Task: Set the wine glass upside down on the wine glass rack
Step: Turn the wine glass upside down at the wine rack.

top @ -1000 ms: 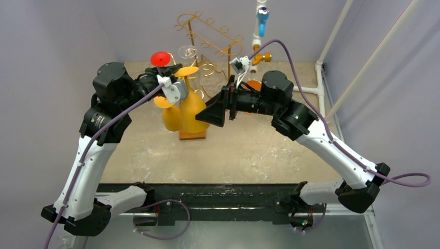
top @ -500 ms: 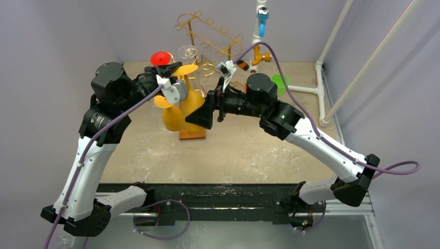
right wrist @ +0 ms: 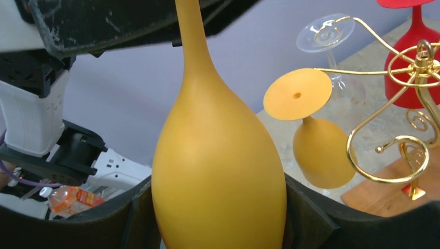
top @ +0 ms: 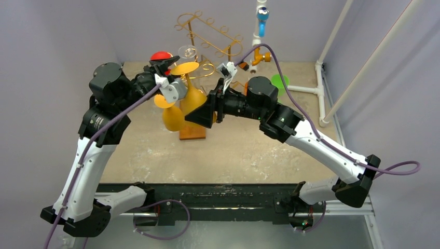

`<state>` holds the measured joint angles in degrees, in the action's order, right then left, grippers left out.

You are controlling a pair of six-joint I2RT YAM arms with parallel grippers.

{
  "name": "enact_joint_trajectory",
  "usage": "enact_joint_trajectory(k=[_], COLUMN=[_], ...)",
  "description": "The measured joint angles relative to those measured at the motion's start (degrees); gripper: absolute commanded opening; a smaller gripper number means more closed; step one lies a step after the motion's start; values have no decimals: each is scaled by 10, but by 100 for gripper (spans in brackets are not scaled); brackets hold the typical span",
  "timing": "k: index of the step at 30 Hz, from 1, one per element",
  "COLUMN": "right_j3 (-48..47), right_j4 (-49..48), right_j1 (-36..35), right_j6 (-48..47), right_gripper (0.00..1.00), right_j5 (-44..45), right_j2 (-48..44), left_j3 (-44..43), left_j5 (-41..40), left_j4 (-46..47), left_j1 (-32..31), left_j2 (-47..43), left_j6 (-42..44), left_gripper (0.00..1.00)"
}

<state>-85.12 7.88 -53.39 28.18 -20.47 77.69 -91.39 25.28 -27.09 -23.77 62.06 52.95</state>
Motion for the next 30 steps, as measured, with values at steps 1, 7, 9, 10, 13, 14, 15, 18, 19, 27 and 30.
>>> enact_joint_trajectory(k=[1, 7, 9, 10, 13, 14, 15, 18, 19, 27, 30], right_j3=[5, 26, 32, 36, 50, 56, 63, 93, 105, 191, 195], right_j4=[-2, 2, 5, 6, 8, 9, 8, 9, 7, -15, -38], right_j1=[0, -1, 0, 2, 10, 13, 18, 36, 44, 87, 87], right_j6=[-4, -35, -48, -56, -74, -79, -85, -103, -107, -137, -152], right_gripper=[44, 39, 38, 37, 36, 37, 36, 37, 37, 36, 37], right_j5=[2, 50, 72, 85, 113, 122, 130, 150, 151, 155, 155], right_j2=[-5, -54, -73, -83, -104, -109, -112, -119, -119, -96, -73], left_j3=[0, -76, -95, -97, -109, -114, -121, -129, -130, -130, -130], left_j5=[1, 19, 22, 22, 22, 21, 17, -1, -10, -78, -89], left_j4=[-1, -93, -117, -125, -163, -174, -188, -212, -220, -261, -266], left_j1=[0, -1, -1, -1, -1, -1, -1, -2, -2, -2, -2], left_j2=[0, 37, 45, 45, 45, 46, 47, 47, 47, 45, 41], left_j6=[-2, -56, -85, -97, -146, -156, -172, -201, -209, -231, -235], left_gripper=[73, 100, 100, 100, 100, 100, 100, 100, 100, 100, 100])
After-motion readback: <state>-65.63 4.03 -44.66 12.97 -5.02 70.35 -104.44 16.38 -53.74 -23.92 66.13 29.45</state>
